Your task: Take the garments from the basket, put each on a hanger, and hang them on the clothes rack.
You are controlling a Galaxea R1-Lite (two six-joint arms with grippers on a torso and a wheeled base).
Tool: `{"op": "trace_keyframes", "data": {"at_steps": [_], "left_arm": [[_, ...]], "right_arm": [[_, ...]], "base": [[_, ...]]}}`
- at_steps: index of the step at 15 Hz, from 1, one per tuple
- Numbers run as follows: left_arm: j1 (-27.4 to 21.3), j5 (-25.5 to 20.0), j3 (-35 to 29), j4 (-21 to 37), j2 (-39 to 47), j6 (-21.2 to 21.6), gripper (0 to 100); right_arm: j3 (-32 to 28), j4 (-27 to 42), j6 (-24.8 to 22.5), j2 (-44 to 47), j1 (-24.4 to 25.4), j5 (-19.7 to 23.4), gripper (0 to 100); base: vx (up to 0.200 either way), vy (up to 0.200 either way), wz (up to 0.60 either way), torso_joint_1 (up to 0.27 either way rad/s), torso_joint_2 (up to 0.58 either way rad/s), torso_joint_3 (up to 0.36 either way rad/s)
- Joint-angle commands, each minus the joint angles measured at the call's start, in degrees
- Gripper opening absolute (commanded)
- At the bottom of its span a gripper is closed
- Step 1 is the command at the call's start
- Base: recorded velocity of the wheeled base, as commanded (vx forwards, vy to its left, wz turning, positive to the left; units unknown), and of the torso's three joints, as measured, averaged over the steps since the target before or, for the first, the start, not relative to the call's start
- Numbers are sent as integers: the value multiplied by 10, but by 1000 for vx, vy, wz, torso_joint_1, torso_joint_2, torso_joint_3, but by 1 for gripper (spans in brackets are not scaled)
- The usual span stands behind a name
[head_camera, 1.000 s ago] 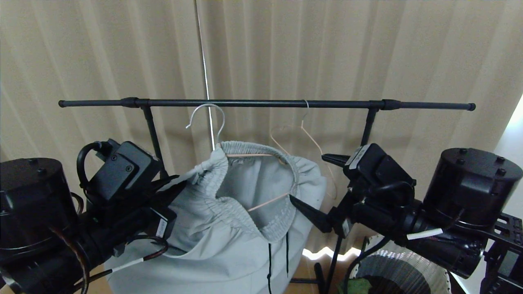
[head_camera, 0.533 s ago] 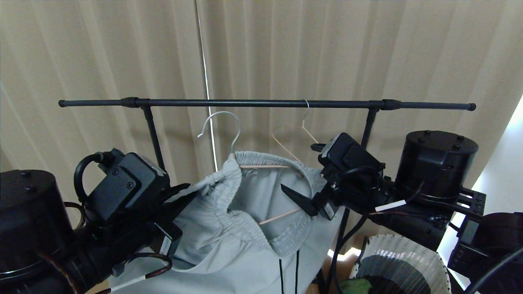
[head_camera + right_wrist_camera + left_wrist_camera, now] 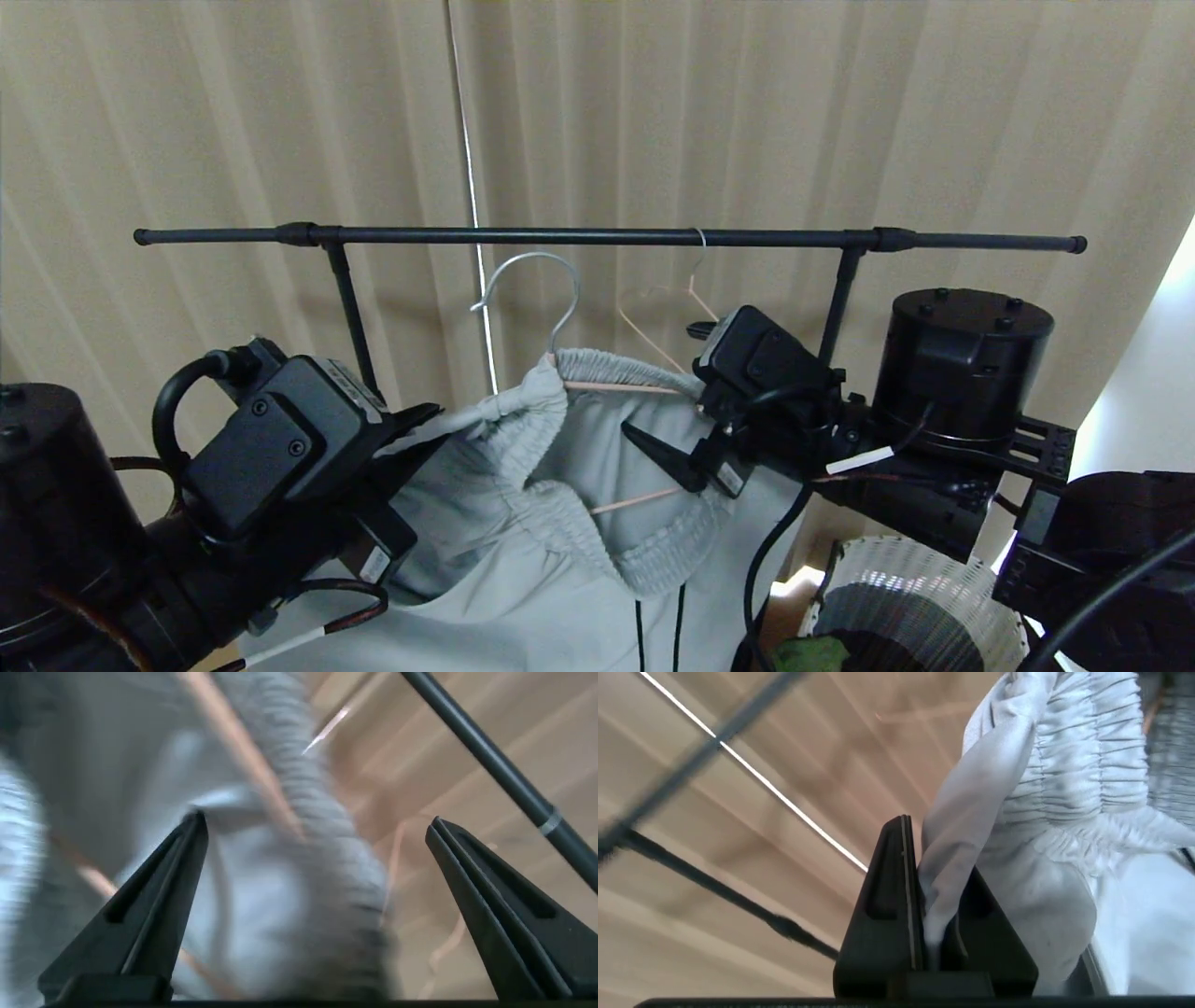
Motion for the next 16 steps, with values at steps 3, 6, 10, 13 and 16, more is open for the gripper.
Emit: {"op": "trace_keyframes", "data": {"at_steps": [3,6,10,13,16], "left_arm": [[-4,1,1,-3,2,3,0],[-5,0,-1,-4,3,4,0],[-8,0,1,-10,2,4,0],[-8,0,5,-19,2,4,0],[-8,-1,15,-20,1,4,0]], "right_arm": [[-7,4,0,3,12,0,100],[-18,5,0,3,12,0,100],[-18,4,0,5,12,0,0],[-18,3,0,4,12,0,0],[-17,1,0,1,12,0,0]], "base": [[0,0,0,0,0,0],[0,0,0,0,0,0],[0,0,0,0,0,0],[0,0,0,0,0,0],[0,0,0,0,0,0]]}}
